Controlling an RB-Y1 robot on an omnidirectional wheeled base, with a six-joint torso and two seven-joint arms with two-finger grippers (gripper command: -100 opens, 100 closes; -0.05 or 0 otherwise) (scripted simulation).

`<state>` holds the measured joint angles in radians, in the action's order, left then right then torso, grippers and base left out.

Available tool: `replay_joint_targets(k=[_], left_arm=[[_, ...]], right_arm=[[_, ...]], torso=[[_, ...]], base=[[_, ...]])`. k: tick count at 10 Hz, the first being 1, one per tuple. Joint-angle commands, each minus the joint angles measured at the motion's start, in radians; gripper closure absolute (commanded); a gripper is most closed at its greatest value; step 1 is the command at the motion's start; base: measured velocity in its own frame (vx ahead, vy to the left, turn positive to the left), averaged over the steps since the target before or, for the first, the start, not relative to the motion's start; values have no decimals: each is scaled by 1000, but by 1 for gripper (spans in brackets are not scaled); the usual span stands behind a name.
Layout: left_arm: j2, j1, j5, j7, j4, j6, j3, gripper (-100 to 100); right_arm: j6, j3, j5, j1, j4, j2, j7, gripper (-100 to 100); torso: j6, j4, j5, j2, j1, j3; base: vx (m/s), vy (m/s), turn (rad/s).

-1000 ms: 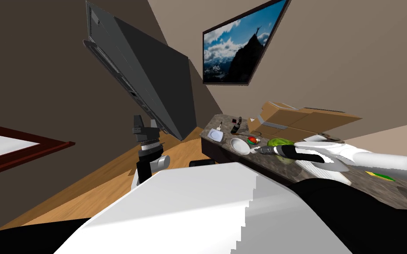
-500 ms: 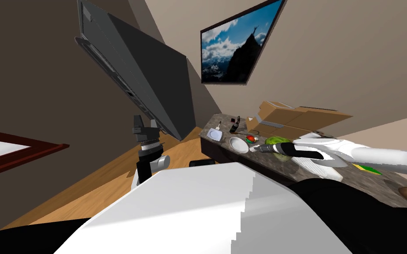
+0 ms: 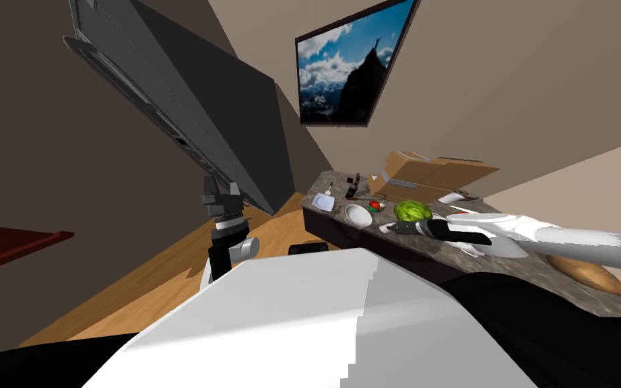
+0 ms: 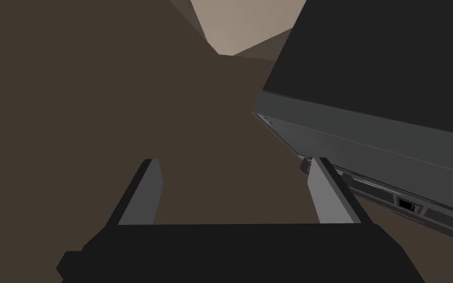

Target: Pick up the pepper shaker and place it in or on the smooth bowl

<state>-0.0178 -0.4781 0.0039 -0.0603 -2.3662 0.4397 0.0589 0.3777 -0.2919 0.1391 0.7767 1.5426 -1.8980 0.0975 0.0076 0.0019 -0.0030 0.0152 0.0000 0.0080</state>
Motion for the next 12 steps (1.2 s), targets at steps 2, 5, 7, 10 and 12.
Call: replay_joint_targets(k=[2,5,7,10,12], left_arm=[[0,0,0,0,0,0,0,0],[0,0,0,0,0,0,0,0],[0,0,0,0,0,0,0,0],[0,0,0,0,0,0,0,0],[0,0,0,0,0,0,0,0]], right_arm=[[-6,-11,45,-12,-6,30,12,100],[-70,-23,81,-31,15,127,-40,100],[-109,-22,104,-47,28,185,-71,100],[-151,-16,130,-67,42,261,-106,100],[-195,-4,159,-90,57,328,-143,100]], torso=[[-1,-1,-2,1,0,0],[6,-5,-8,-1,-4,-3],[10,-7,-14,4,-8,-1],[10,-7,-13,1,-8,-3],[8,-8,-13,-3,-9,-5]], base=[[-107,40,-45],[-75,59,-277],[-93,82,-243],[-45,75,-201],[-27,58,-186]])
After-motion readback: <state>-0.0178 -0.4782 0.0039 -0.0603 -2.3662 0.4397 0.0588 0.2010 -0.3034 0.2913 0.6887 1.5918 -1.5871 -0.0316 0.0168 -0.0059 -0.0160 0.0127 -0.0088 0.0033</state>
